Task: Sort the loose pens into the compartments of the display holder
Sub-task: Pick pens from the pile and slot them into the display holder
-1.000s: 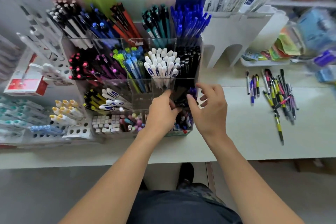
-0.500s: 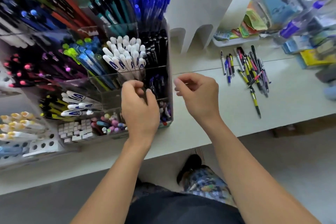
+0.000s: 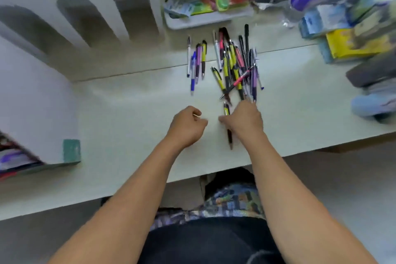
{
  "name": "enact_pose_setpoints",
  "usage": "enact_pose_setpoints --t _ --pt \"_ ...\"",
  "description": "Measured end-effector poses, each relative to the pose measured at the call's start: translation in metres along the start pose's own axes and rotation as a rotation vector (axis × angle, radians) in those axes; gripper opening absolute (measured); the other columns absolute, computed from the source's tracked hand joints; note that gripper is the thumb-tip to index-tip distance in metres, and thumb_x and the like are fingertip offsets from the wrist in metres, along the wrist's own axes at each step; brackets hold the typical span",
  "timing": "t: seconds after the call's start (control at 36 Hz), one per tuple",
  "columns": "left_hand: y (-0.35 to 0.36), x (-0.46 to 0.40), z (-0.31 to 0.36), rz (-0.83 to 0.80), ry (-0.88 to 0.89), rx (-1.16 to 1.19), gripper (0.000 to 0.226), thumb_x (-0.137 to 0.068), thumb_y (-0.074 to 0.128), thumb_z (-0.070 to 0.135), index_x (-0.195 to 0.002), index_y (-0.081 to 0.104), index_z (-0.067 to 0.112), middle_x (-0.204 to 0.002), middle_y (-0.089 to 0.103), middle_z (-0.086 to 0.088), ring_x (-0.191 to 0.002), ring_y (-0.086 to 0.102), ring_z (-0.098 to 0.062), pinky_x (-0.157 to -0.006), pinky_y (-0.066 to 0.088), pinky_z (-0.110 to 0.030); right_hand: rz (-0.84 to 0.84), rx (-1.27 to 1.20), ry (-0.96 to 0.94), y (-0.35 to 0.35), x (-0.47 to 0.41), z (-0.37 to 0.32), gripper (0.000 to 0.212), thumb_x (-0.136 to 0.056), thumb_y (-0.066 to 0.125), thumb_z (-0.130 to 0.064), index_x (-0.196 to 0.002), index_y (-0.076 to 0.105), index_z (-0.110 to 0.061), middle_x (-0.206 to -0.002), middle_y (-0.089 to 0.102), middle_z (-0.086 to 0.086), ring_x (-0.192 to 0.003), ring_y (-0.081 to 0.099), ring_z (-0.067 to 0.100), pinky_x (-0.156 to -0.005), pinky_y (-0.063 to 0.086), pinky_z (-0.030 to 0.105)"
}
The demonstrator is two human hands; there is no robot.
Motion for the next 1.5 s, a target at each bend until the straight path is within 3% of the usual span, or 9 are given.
enact_pose_setpoints --t 0.14,0.31,0.36,0.42,0.5,0.61,0.83,0.97,1.5 --pt "0.038 -0.011 0.013 0.119 -0.131 0.275 0.019 -0.093 0.057 0.012 -0.109 0.065 0.021 -0.093 0.071 -0.007 -0.079 0.072 -0.026 -0.071 0.06 -0.042 -0.113 -0.17 -0.194 -0.003 -0.039 0.0 0.036 -0.076 0.07 -0.024 -0.056 0.049 -0.003 -0.053 0.048 0.014 -0.052 0.048 0.022 -0.049 0.037 0.031" --pt "-0.017 -0.017 0.043 0.505 -0.046 0.179 0.009 -0.09 0.066 0.021 -0.098 0.065 0.026 -0.087 0.066 0.005 -0.077 0.066 -0.015 -0.069 0.056 -0.033 -0.049 -0.352 -0.358 -0.031 -0.075 -0.025 0.022 -0.089 0.072 -0.02 -0.074 0.073 -0.004 -0.068 0.07 0.007 -0.071 0.069 0.019 -0.067 0.052 0.027" --pt "-0.025 -0.03 0.058 0.521 -0.01 0.108 0.023 -0.09 0.069 0.025 -0.112 0.062 0.023 -0.099 0.064 0.005 -0.083 0.063 -0.012 -0.071 0.052 -0.028 0.013 -0.392 -0.367 -0.043 -0.085 -0.03 0.015 -0.091 0.072 -0.023 -0.09 0.075 -0.008 -0.072 0.067 -0.001 -0.07 0.064 0.014 -0.066 0.048 0.026" --pt "-0.029 -0.046 0.072 0.503 0.029 -0.03 0.054 -0.086 0.075 0.034 -0.133 0.052 0.018 -0.124 0.056 -0.002 -0.109 0.058 -0.02 -0.092 0.049 -0.031 0.109 -0.438 -0.351 -0.056 -0.091 -0.029 0.017 -0.09 0.074 -0.028 -0.09 0.07 -0.012 -0.071 0.062 -0.005 -0.068 0.06 0.014 -0.066 0.049 0.029" --pt "-0.025 -0.071 0.087 0.426 0.007 -0.296 0.103 -0.08 0.078 0.052 -0.157 0.022 0.013 -0.157 0.026 -0.01 -0.144 0.026 -0.031 -0.114 0.032 -0.042 0.226 -0.373 -0.245 -0.067 -0.098 -0.009 0.023 -0.089 0.072 -0.034 -0.084 0.062 -0.014 -0.072 0.059 -0.006 -0.068 0.059 0.016 -0.065 0.046 0.03" --pt "-0.023 -0.1 0.09 0.401 -0.095 -0.417 0.131 -0.07 0.08 0.066 -0.16 0.003 0.009 -0.164 0.01 -0.013 -0.15 0.015 -0.036 -0.119 0.025 -0.047 0.158 -0.295 -0.091 -0.059 -0.103 0.019 0.042 -0.087 0.072 -0.05 -0.08 0.059 -0.011 -0.072 0.058 -0.002 -0.065 0.055 0.016 -0.057 0.039 0.03" --pt "-0.008 -0.118 0.099 0.41 -0.032 -0.403 0.088 -0.076 0.082 0.046 -0.139 0.036 0.007 -0.141 0.035 -0.013 -0.129 0.039 -0.032 -0.101 0.043 -0.038 0.095 -0.461 -0.163 -0.046 -0.109 -0.008 0.018 -0.088 0.076 -0.031 -0.089 0.067 -0.015 -0.071 0.063 -0.006 -0.064 0.057 0.002 -0.056 0.04 0.008" --pt "0.001 -0.118 0.102 0.42 -0.01 -0.381 0.074 -0.084 0.077 0.042 -0.136 0.038 0.007 -0.139 0.04 -0.013 -0.126 0.043 -0.031 -0.088 0.041 -0.034 0.11 -0.466 -0.117 -0.044 -0.116 -0.013 0.034 -0.089 0.072 -0.039 -0.079 0.067 -0.007 -0.071 0.064 0.001 -0.061 0.054 0.007 -0.054 0.037 0.021" --pt "-0.006 -0.125 0.106 0.308 -0.015 -0.512 0.034 -0.104 0.053 0.028 -0.124 0.053 0.001 -0.127 0.051 -0.02 -0.104 0.059 -0.037 -0.076 0.037 -0.033 0.119 -0.386 -0.197 -0.036 -0.117 -0.024 0.036 -0.086 0.079 -0.043 -0.071 0.06 -0.017 -0.066 0.06 -0.007 -0.063 0.056 0.005 -0.062 0.045 0.026"
Point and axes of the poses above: each hand's wrist, its own x-axis away from the middle knuckle, its own y-axis out of the palm, z = x × y, the point moved 7 cm from there along -x, towards the middle knuckle
